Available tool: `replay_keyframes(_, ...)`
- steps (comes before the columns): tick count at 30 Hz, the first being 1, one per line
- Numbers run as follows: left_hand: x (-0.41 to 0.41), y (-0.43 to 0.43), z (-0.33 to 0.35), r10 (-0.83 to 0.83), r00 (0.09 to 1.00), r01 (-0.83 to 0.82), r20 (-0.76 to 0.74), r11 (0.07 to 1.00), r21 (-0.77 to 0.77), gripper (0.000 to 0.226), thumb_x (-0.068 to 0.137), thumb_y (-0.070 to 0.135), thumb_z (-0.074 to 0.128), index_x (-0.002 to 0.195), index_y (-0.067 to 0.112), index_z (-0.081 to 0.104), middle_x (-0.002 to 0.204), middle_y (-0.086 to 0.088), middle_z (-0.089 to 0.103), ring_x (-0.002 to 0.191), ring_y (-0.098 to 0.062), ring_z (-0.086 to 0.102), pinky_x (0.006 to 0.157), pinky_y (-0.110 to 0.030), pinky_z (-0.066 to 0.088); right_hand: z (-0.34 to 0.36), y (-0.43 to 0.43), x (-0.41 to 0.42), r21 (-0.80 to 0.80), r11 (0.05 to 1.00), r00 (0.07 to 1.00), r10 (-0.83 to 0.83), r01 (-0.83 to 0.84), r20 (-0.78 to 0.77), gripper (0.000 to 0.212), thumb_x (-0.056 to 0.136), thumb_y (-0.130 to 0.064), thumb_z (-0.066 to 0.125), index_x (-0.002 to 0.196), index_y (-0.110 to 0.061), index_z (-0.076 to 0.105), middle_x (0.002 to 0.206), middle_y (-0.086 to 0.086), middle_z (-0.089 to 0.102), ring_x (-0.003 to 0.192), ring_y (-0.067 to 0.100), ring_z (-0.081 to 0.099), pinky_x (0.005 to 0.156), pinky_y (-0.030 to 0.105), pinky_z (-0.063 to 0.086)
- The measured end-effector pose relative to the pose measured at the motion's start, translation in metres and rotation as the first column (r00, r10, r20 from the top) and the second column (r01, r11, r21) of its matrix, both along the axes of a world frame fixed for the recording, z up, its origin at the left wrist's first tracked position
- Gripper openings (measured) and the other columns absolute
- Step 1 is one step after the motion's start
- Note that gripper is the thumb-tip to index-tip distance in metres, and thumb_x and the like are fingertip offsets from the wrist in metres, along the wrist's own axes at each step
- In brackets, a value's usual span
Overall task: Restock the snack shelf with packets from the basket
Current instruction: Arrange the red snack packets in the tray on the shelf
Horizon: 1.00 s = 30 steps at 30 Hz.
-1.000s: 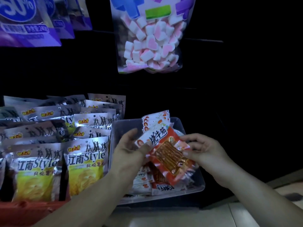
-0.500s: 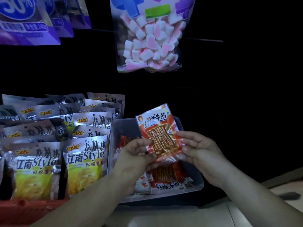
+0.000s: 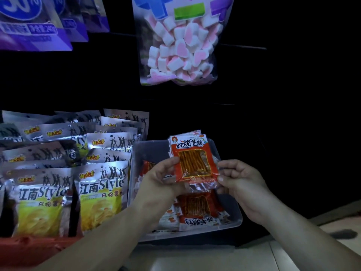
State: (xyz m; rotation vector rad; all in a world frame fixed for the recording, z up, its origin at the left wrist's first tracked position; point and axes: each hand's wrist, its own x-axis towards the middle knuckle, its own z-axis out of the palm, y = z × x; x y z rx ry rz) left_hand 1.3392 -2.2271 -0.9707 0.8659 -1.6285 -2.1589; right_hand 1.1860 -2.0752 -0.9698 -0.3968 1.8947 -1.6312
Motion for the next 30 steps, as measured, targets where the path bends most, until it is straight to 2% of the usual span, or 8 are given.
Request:
replay_keyframes(5,-0.002,0.003,-0.001,-0.042,0.999,0.04,-0.017,0.992,-0.122,0.061,0.081,-0.01,0.076,0.126,0.028,0.06,0.104,0.012,0.077,0.094,-0.009,0.075,0.074,-0.024,0.061,0.0,-0.006,0.006,0.19,0.979,0.92,0.013,0.067,-0.393,0.033,0.097,-0.011,0.068,0.117,-0.038,0.066,0.106,-0.006,0.066,0.091,0.01,0.067,0.062,0.014,0.053)
replay_keyframes(10,-0.008,0.017,-0.002,-0.135,0.991,0.126,-0.005,0.938,-0.322,0.032,0.092,-0.011,0.064,0.103,0.018,0.073,0.098,-0.002,0.078,0.093,-0.025,0.074,0.079,-0.037,0.062,0.016,-0.023,0.023,-0.099,0.98,0.982,0.167,-0.175,-0.082,0.041,0.099,-0.024,0.066,0.132,-0.048,0.063,0.125,-0.01,0.07,0.11,0.009,0.07,0.085,0.037,0.062)
replay_keyframes(13,-0.01,0.024,0.0,-0.198,0.98,0.194,0.017,0.933,-0.302,0.026,0.094,-0.01,0.061,0.091,0.012,0.076,0.114,0.004,0.076,0.107,-0.021,0.071,0.095,-0.047,0.059,0.015,-0.026,0.024,-0.061,0.998,0.995,0.012,-0.019,-0.104,0.042,0.102,-0.01,0.061,0.115,-0.049,0.071,0.111,-0.007,0.073,0.099,0.006,0.07,0.081,0.03,0.061)
replay_keyframes(15,-0.01,0.018,-0.002,-0.076,0.997,0.073,0.002,0.957,-0.281,0.033,0.094,-0.006,0.064,0.091,0.024,0.077,0.114,0.01,0.073,0.104,-0.023,0.071,0.088,-0.053,0.061,0.011,-0.021,0.02,0.003,1.0,0.995,-0.017,0.017,-0.094,0.046,0.103,-0.002,0.055,0.109,-0.044,0.073,0.112,-0.006,0.074,0.099,0.0,0.069,0.079,0.024,0.06)
replay_keyframes(18,-0.008,0.005,-0.004,0.07,0.997,-0.057,0.032,0.952,-0.302,0.03,0.089,0.008,0.077,0.101,0.035,0.074,0.11,0.007,0.074,0.1,-0.02,0.072,0.079,-0.037,0.063,0.006,-0.011,0.013,0.021,1.0,1.0,-0.015,0.015,0.009,0.044,0.105,-0.003,0.053,0.11,-0.042,0.073,0.11,-0.001,0.076,0.099,0.018,0.074,0.076,0.04,0.063)
replay_keyframes(23,-0.007,0.004,0.002,0.089,0.996,-0.089,0.015,0.996,0.018,0.031,0.092,-0.011,0.064,0.115,0.009,0.07,0.098,-0.012,0.077,0.082,-0.021,0.075,0.066,-0.027,0.061,0.0,-0.004,0.012,0.03,0.999,0.998,-0.018,0.016,0.058,0.04,0.105,-0.008,0.053,0.115,-0.043,0.069,0.106,-0.004,0.077,0.094,0.018,0.075,0.067,0.037,0.062)
replay_keyframes(26,-0.006,-0.004,-0.002,0.152,0.987,-0.154,0.042,0.986,0.057,0.034,0.093,-0.007,0.065,0.118,0.015,0.07,0.103,-0.012,0.076,0.091,-0.022,0.074,0.079,-0.033,0.063,-0.001,-0.001,0.008,0.054,0.997,0.997,-0.054,0.051,0.063,0.041,0.106,-0.009,0.053,0.116,-0.045,0.068,0.109,-0.005,0.076,0.1,0.019,0.074,0.071,0.04,0.063)
replay_keyframes(30,-0.001,0.007,0.002,-0.059,0.997,0.053,0.044,0.992,0.118,0.038,0.089,0.004,0.074,0.123,0.017,0.065,0.114,-0.008,0.075,0.102,-0.026,0.075,0.089,-0.042,0.062,0.007,-0.002,0.004,-0.029,1.0,0.997,-0.006,0.008,0.071,0.04,0.105,-0.008,0.054,0.122,-0.042,0.067,0.107,-0.003,0.078,0.096,0.02,0.075,0.07,0.043,0.064)
